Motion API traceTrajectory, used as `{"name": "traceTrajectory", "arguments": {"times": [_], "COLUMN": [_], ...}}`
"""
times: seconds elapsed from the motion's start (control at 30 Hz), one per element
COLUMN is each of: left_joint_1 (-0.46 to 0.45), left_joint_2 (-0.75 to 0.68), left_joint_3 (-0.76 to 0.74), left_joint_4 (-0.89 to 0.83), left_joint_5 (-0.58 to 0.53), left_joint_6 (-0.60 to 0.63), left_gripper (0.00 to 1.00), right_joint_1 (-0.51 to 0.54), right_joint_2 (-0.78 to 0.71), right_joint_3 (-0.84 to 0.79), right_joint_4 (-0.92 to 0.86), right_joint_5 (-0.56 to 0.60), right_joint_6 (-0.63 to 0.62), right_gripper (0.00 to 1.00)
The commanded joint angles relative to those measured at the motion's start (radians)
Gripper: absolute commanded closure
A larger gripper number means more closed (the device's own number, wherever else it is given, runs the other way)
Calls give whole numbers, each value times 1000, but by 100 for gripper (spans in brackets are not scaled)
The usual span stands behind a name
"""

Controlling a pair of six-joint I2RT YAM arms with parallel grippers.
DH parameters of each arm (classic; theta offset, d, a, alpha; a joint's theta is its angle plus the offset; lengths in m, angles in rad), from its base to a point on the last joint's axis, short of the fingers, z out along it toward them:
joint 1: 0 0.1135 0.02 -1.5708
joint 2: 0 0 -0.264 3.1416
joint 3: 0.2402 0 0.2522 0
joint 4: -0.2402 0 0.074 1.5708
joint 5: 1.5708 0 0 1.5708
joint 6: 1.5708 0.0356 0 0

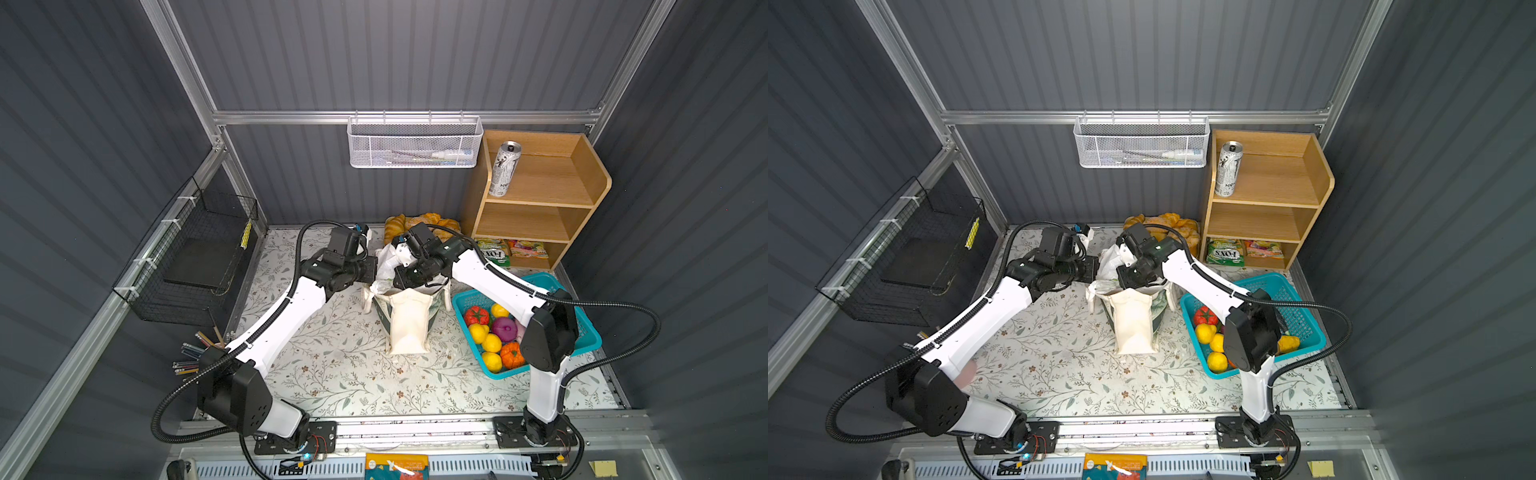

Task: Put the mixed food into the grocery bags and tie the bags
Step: 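Lower the white bag into the tote with right gripper while left holds tote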

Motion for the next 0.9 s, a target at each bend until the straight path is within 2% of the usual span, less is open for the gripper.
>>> {"name": "traceTrajectory", "arguments": {"times": [0.0,0.13,0.3,0.4,0.7,0.87], "left_joint_1": [-5,-5,-5,-5,-5,-5], "left_joint_2": [-25,-22,-14,-11,-1,-7], "left_joint_3": [47,52,65,70,72,71], "left_joint_4": [37,36,35,35,33,15], "left_joint_5": [43,45,49,51,71,54], "left_joint_6": [1,6,17,23,17,33], "left_gripper": [100,100,100,100,100,100], "right_joint_1": [-31,-33,-44,-46,-12,-2], "right_joint_2": [-48,-183,-255,-225,-26,9], "right_joint_3": [-42,10,77,106,205,38], "right_joint_4": [-51,-76,-104,-80,-15,58], "right_joint_5": [-19,-40,-8,-13,-123,-123], "right_joint_6": [10,5,6,24,106,137], "right_gripper": [48,38,38,43,56,57]}}
